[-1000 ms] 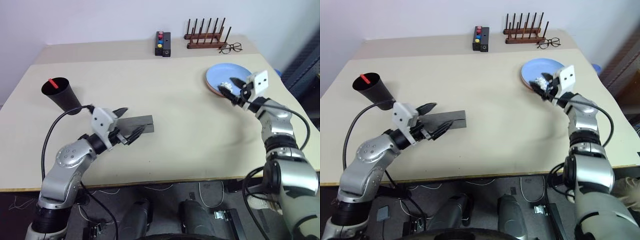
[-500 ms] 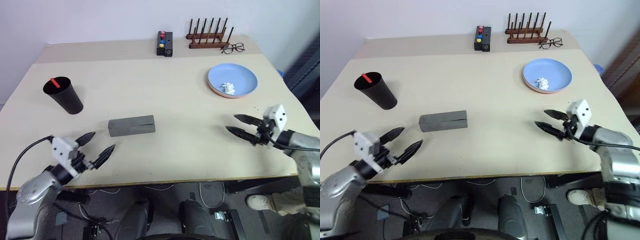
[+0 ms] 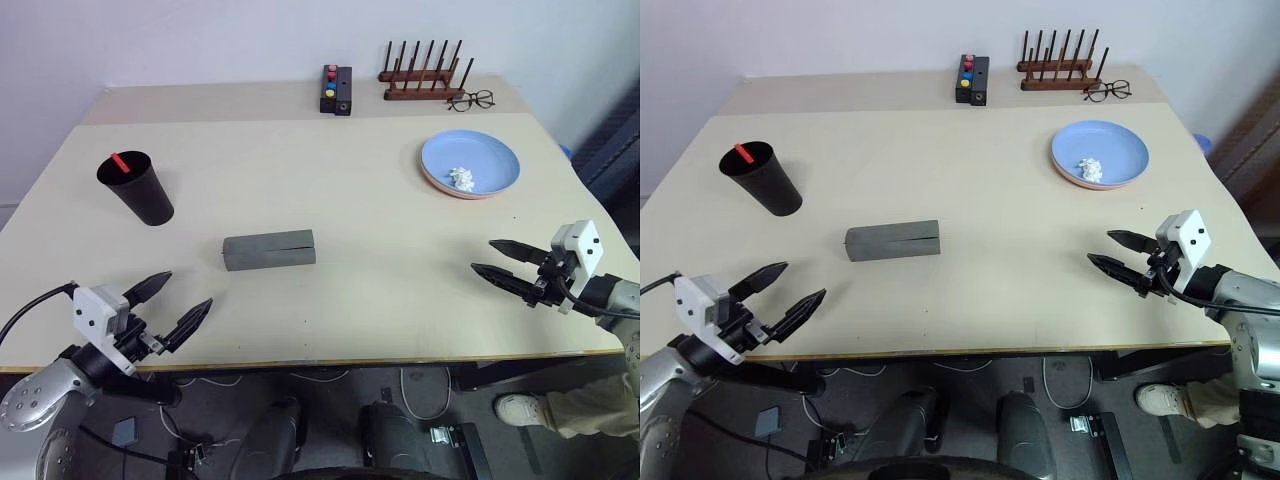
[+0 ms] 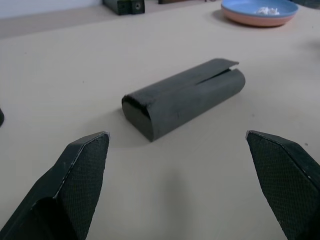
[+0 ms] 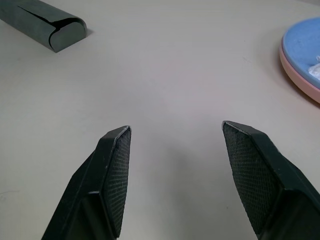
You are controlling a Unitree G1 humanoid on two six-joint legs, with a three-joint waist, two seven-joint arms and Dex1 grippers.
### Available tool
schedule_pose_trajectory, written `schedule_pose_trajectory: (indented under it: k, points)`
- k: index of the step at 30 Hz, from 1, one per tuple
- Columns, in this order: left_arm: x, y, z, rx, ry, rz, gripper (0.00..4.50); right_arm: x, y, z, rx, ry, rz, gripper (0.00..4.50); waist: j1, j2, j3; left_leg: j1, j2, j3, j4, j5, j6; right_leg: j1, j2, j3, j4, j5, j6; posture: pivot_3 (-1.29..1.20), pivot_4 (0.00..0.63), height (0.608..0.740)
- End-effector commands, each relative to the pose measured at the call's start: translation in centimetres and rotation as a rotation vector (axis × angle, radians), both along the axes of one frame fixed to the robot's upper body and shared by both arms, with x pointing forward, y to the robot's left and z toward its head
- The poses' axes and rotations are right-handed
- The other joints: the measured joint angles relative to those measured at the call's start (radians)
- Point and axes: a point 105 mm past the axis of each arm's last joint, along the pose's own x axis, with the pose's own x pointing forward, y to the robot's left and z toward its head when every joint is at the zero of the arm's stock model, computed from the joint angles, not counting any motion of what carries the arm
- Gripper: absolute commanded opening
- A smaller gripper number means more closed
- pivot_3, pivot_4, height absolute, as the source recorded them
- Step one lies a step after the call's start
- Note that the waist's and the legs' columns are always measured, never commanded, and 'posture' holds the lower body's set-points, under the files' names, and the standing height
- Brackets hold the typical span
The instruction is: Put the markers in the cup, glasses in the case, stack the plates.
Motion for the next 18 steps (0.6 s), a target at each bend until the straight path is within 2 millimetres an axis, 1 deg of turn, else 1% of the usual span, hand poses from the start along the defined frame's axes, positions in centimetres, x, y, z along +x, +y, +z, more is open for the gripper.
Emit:
schedule_pose_trajectory:
  k: [1, 9, 12, 15, 18]
  points:
    - [0.2, -0.8, 1.2, 0.007, -0.03, -0.016, 4.5, 0.0, -0.7, 1.4, -0.007, -0.037, -0.003, 2.92, 0.0, 0.0, 0.0, 0.0, 0.0, 0.0, 0.0, 0.0, 0.0, 0.0, 0.0, 0.0, 0.0, 0.0, 0.0, 0.0, 0.15, 0.74]
    - [0.4, -1.6, 1.6, 0.004, -0.018, -0.025, 4.5, 0.0, -0.9, 1.3, -0.002, -0.023, 0.003, 2.92, -0.001, 0.0, 0.0, 0.0, 0.0, 0.0, 0.0, 0.0, 0.0, 0.0, 0.0, 0.0, 0.0, 0.0, 0.0, 0.0, 0.15, 0.74]
    - [0.4, -2.1, 2.2, -0.007, -0.023, -0.033, 4.5, -0.2, -1.0, 1.4, -0.007, -0.014, 0.013, 2.92, 0.0, 0.0, 0.0, 0.0, 0.0, 0.0, 0.0, 0.0, 0.0, 0.0, 0.0, 0.0, 0.0, 0.0, 0.0, 0.0, 0.15, 0.74]
    - [0.3, -2.0, 1.6, 0.0, -0.004, -0.033, 4.5, -0.6, -0.7, 1.2, 0.002, -0.011, 0.008, 2.92, 0.0, 0.0, 0.0, 0.0, 0.0, 0.0, 0.0, 0.0, 0.0, 0.0, 0.0, 0.0, 0.0, 0.0, 0.0, 0.0, 0.15, 0.74]
    - [0.7, -1.8, 1.8, -0.01, -0.013, -0.019, 4.5, -1.0, 0.0, 1.2, 0.013, -0.011, 0.012, 2.92, 0.0, 0.0, 0.0, 0.0, 0.0, 0.0, -0.001, 0.0, 0.0, 0.0, 0.0, 0.0, 0.0, 0.0, 0.0, 0.0, 0.15, 0.74]
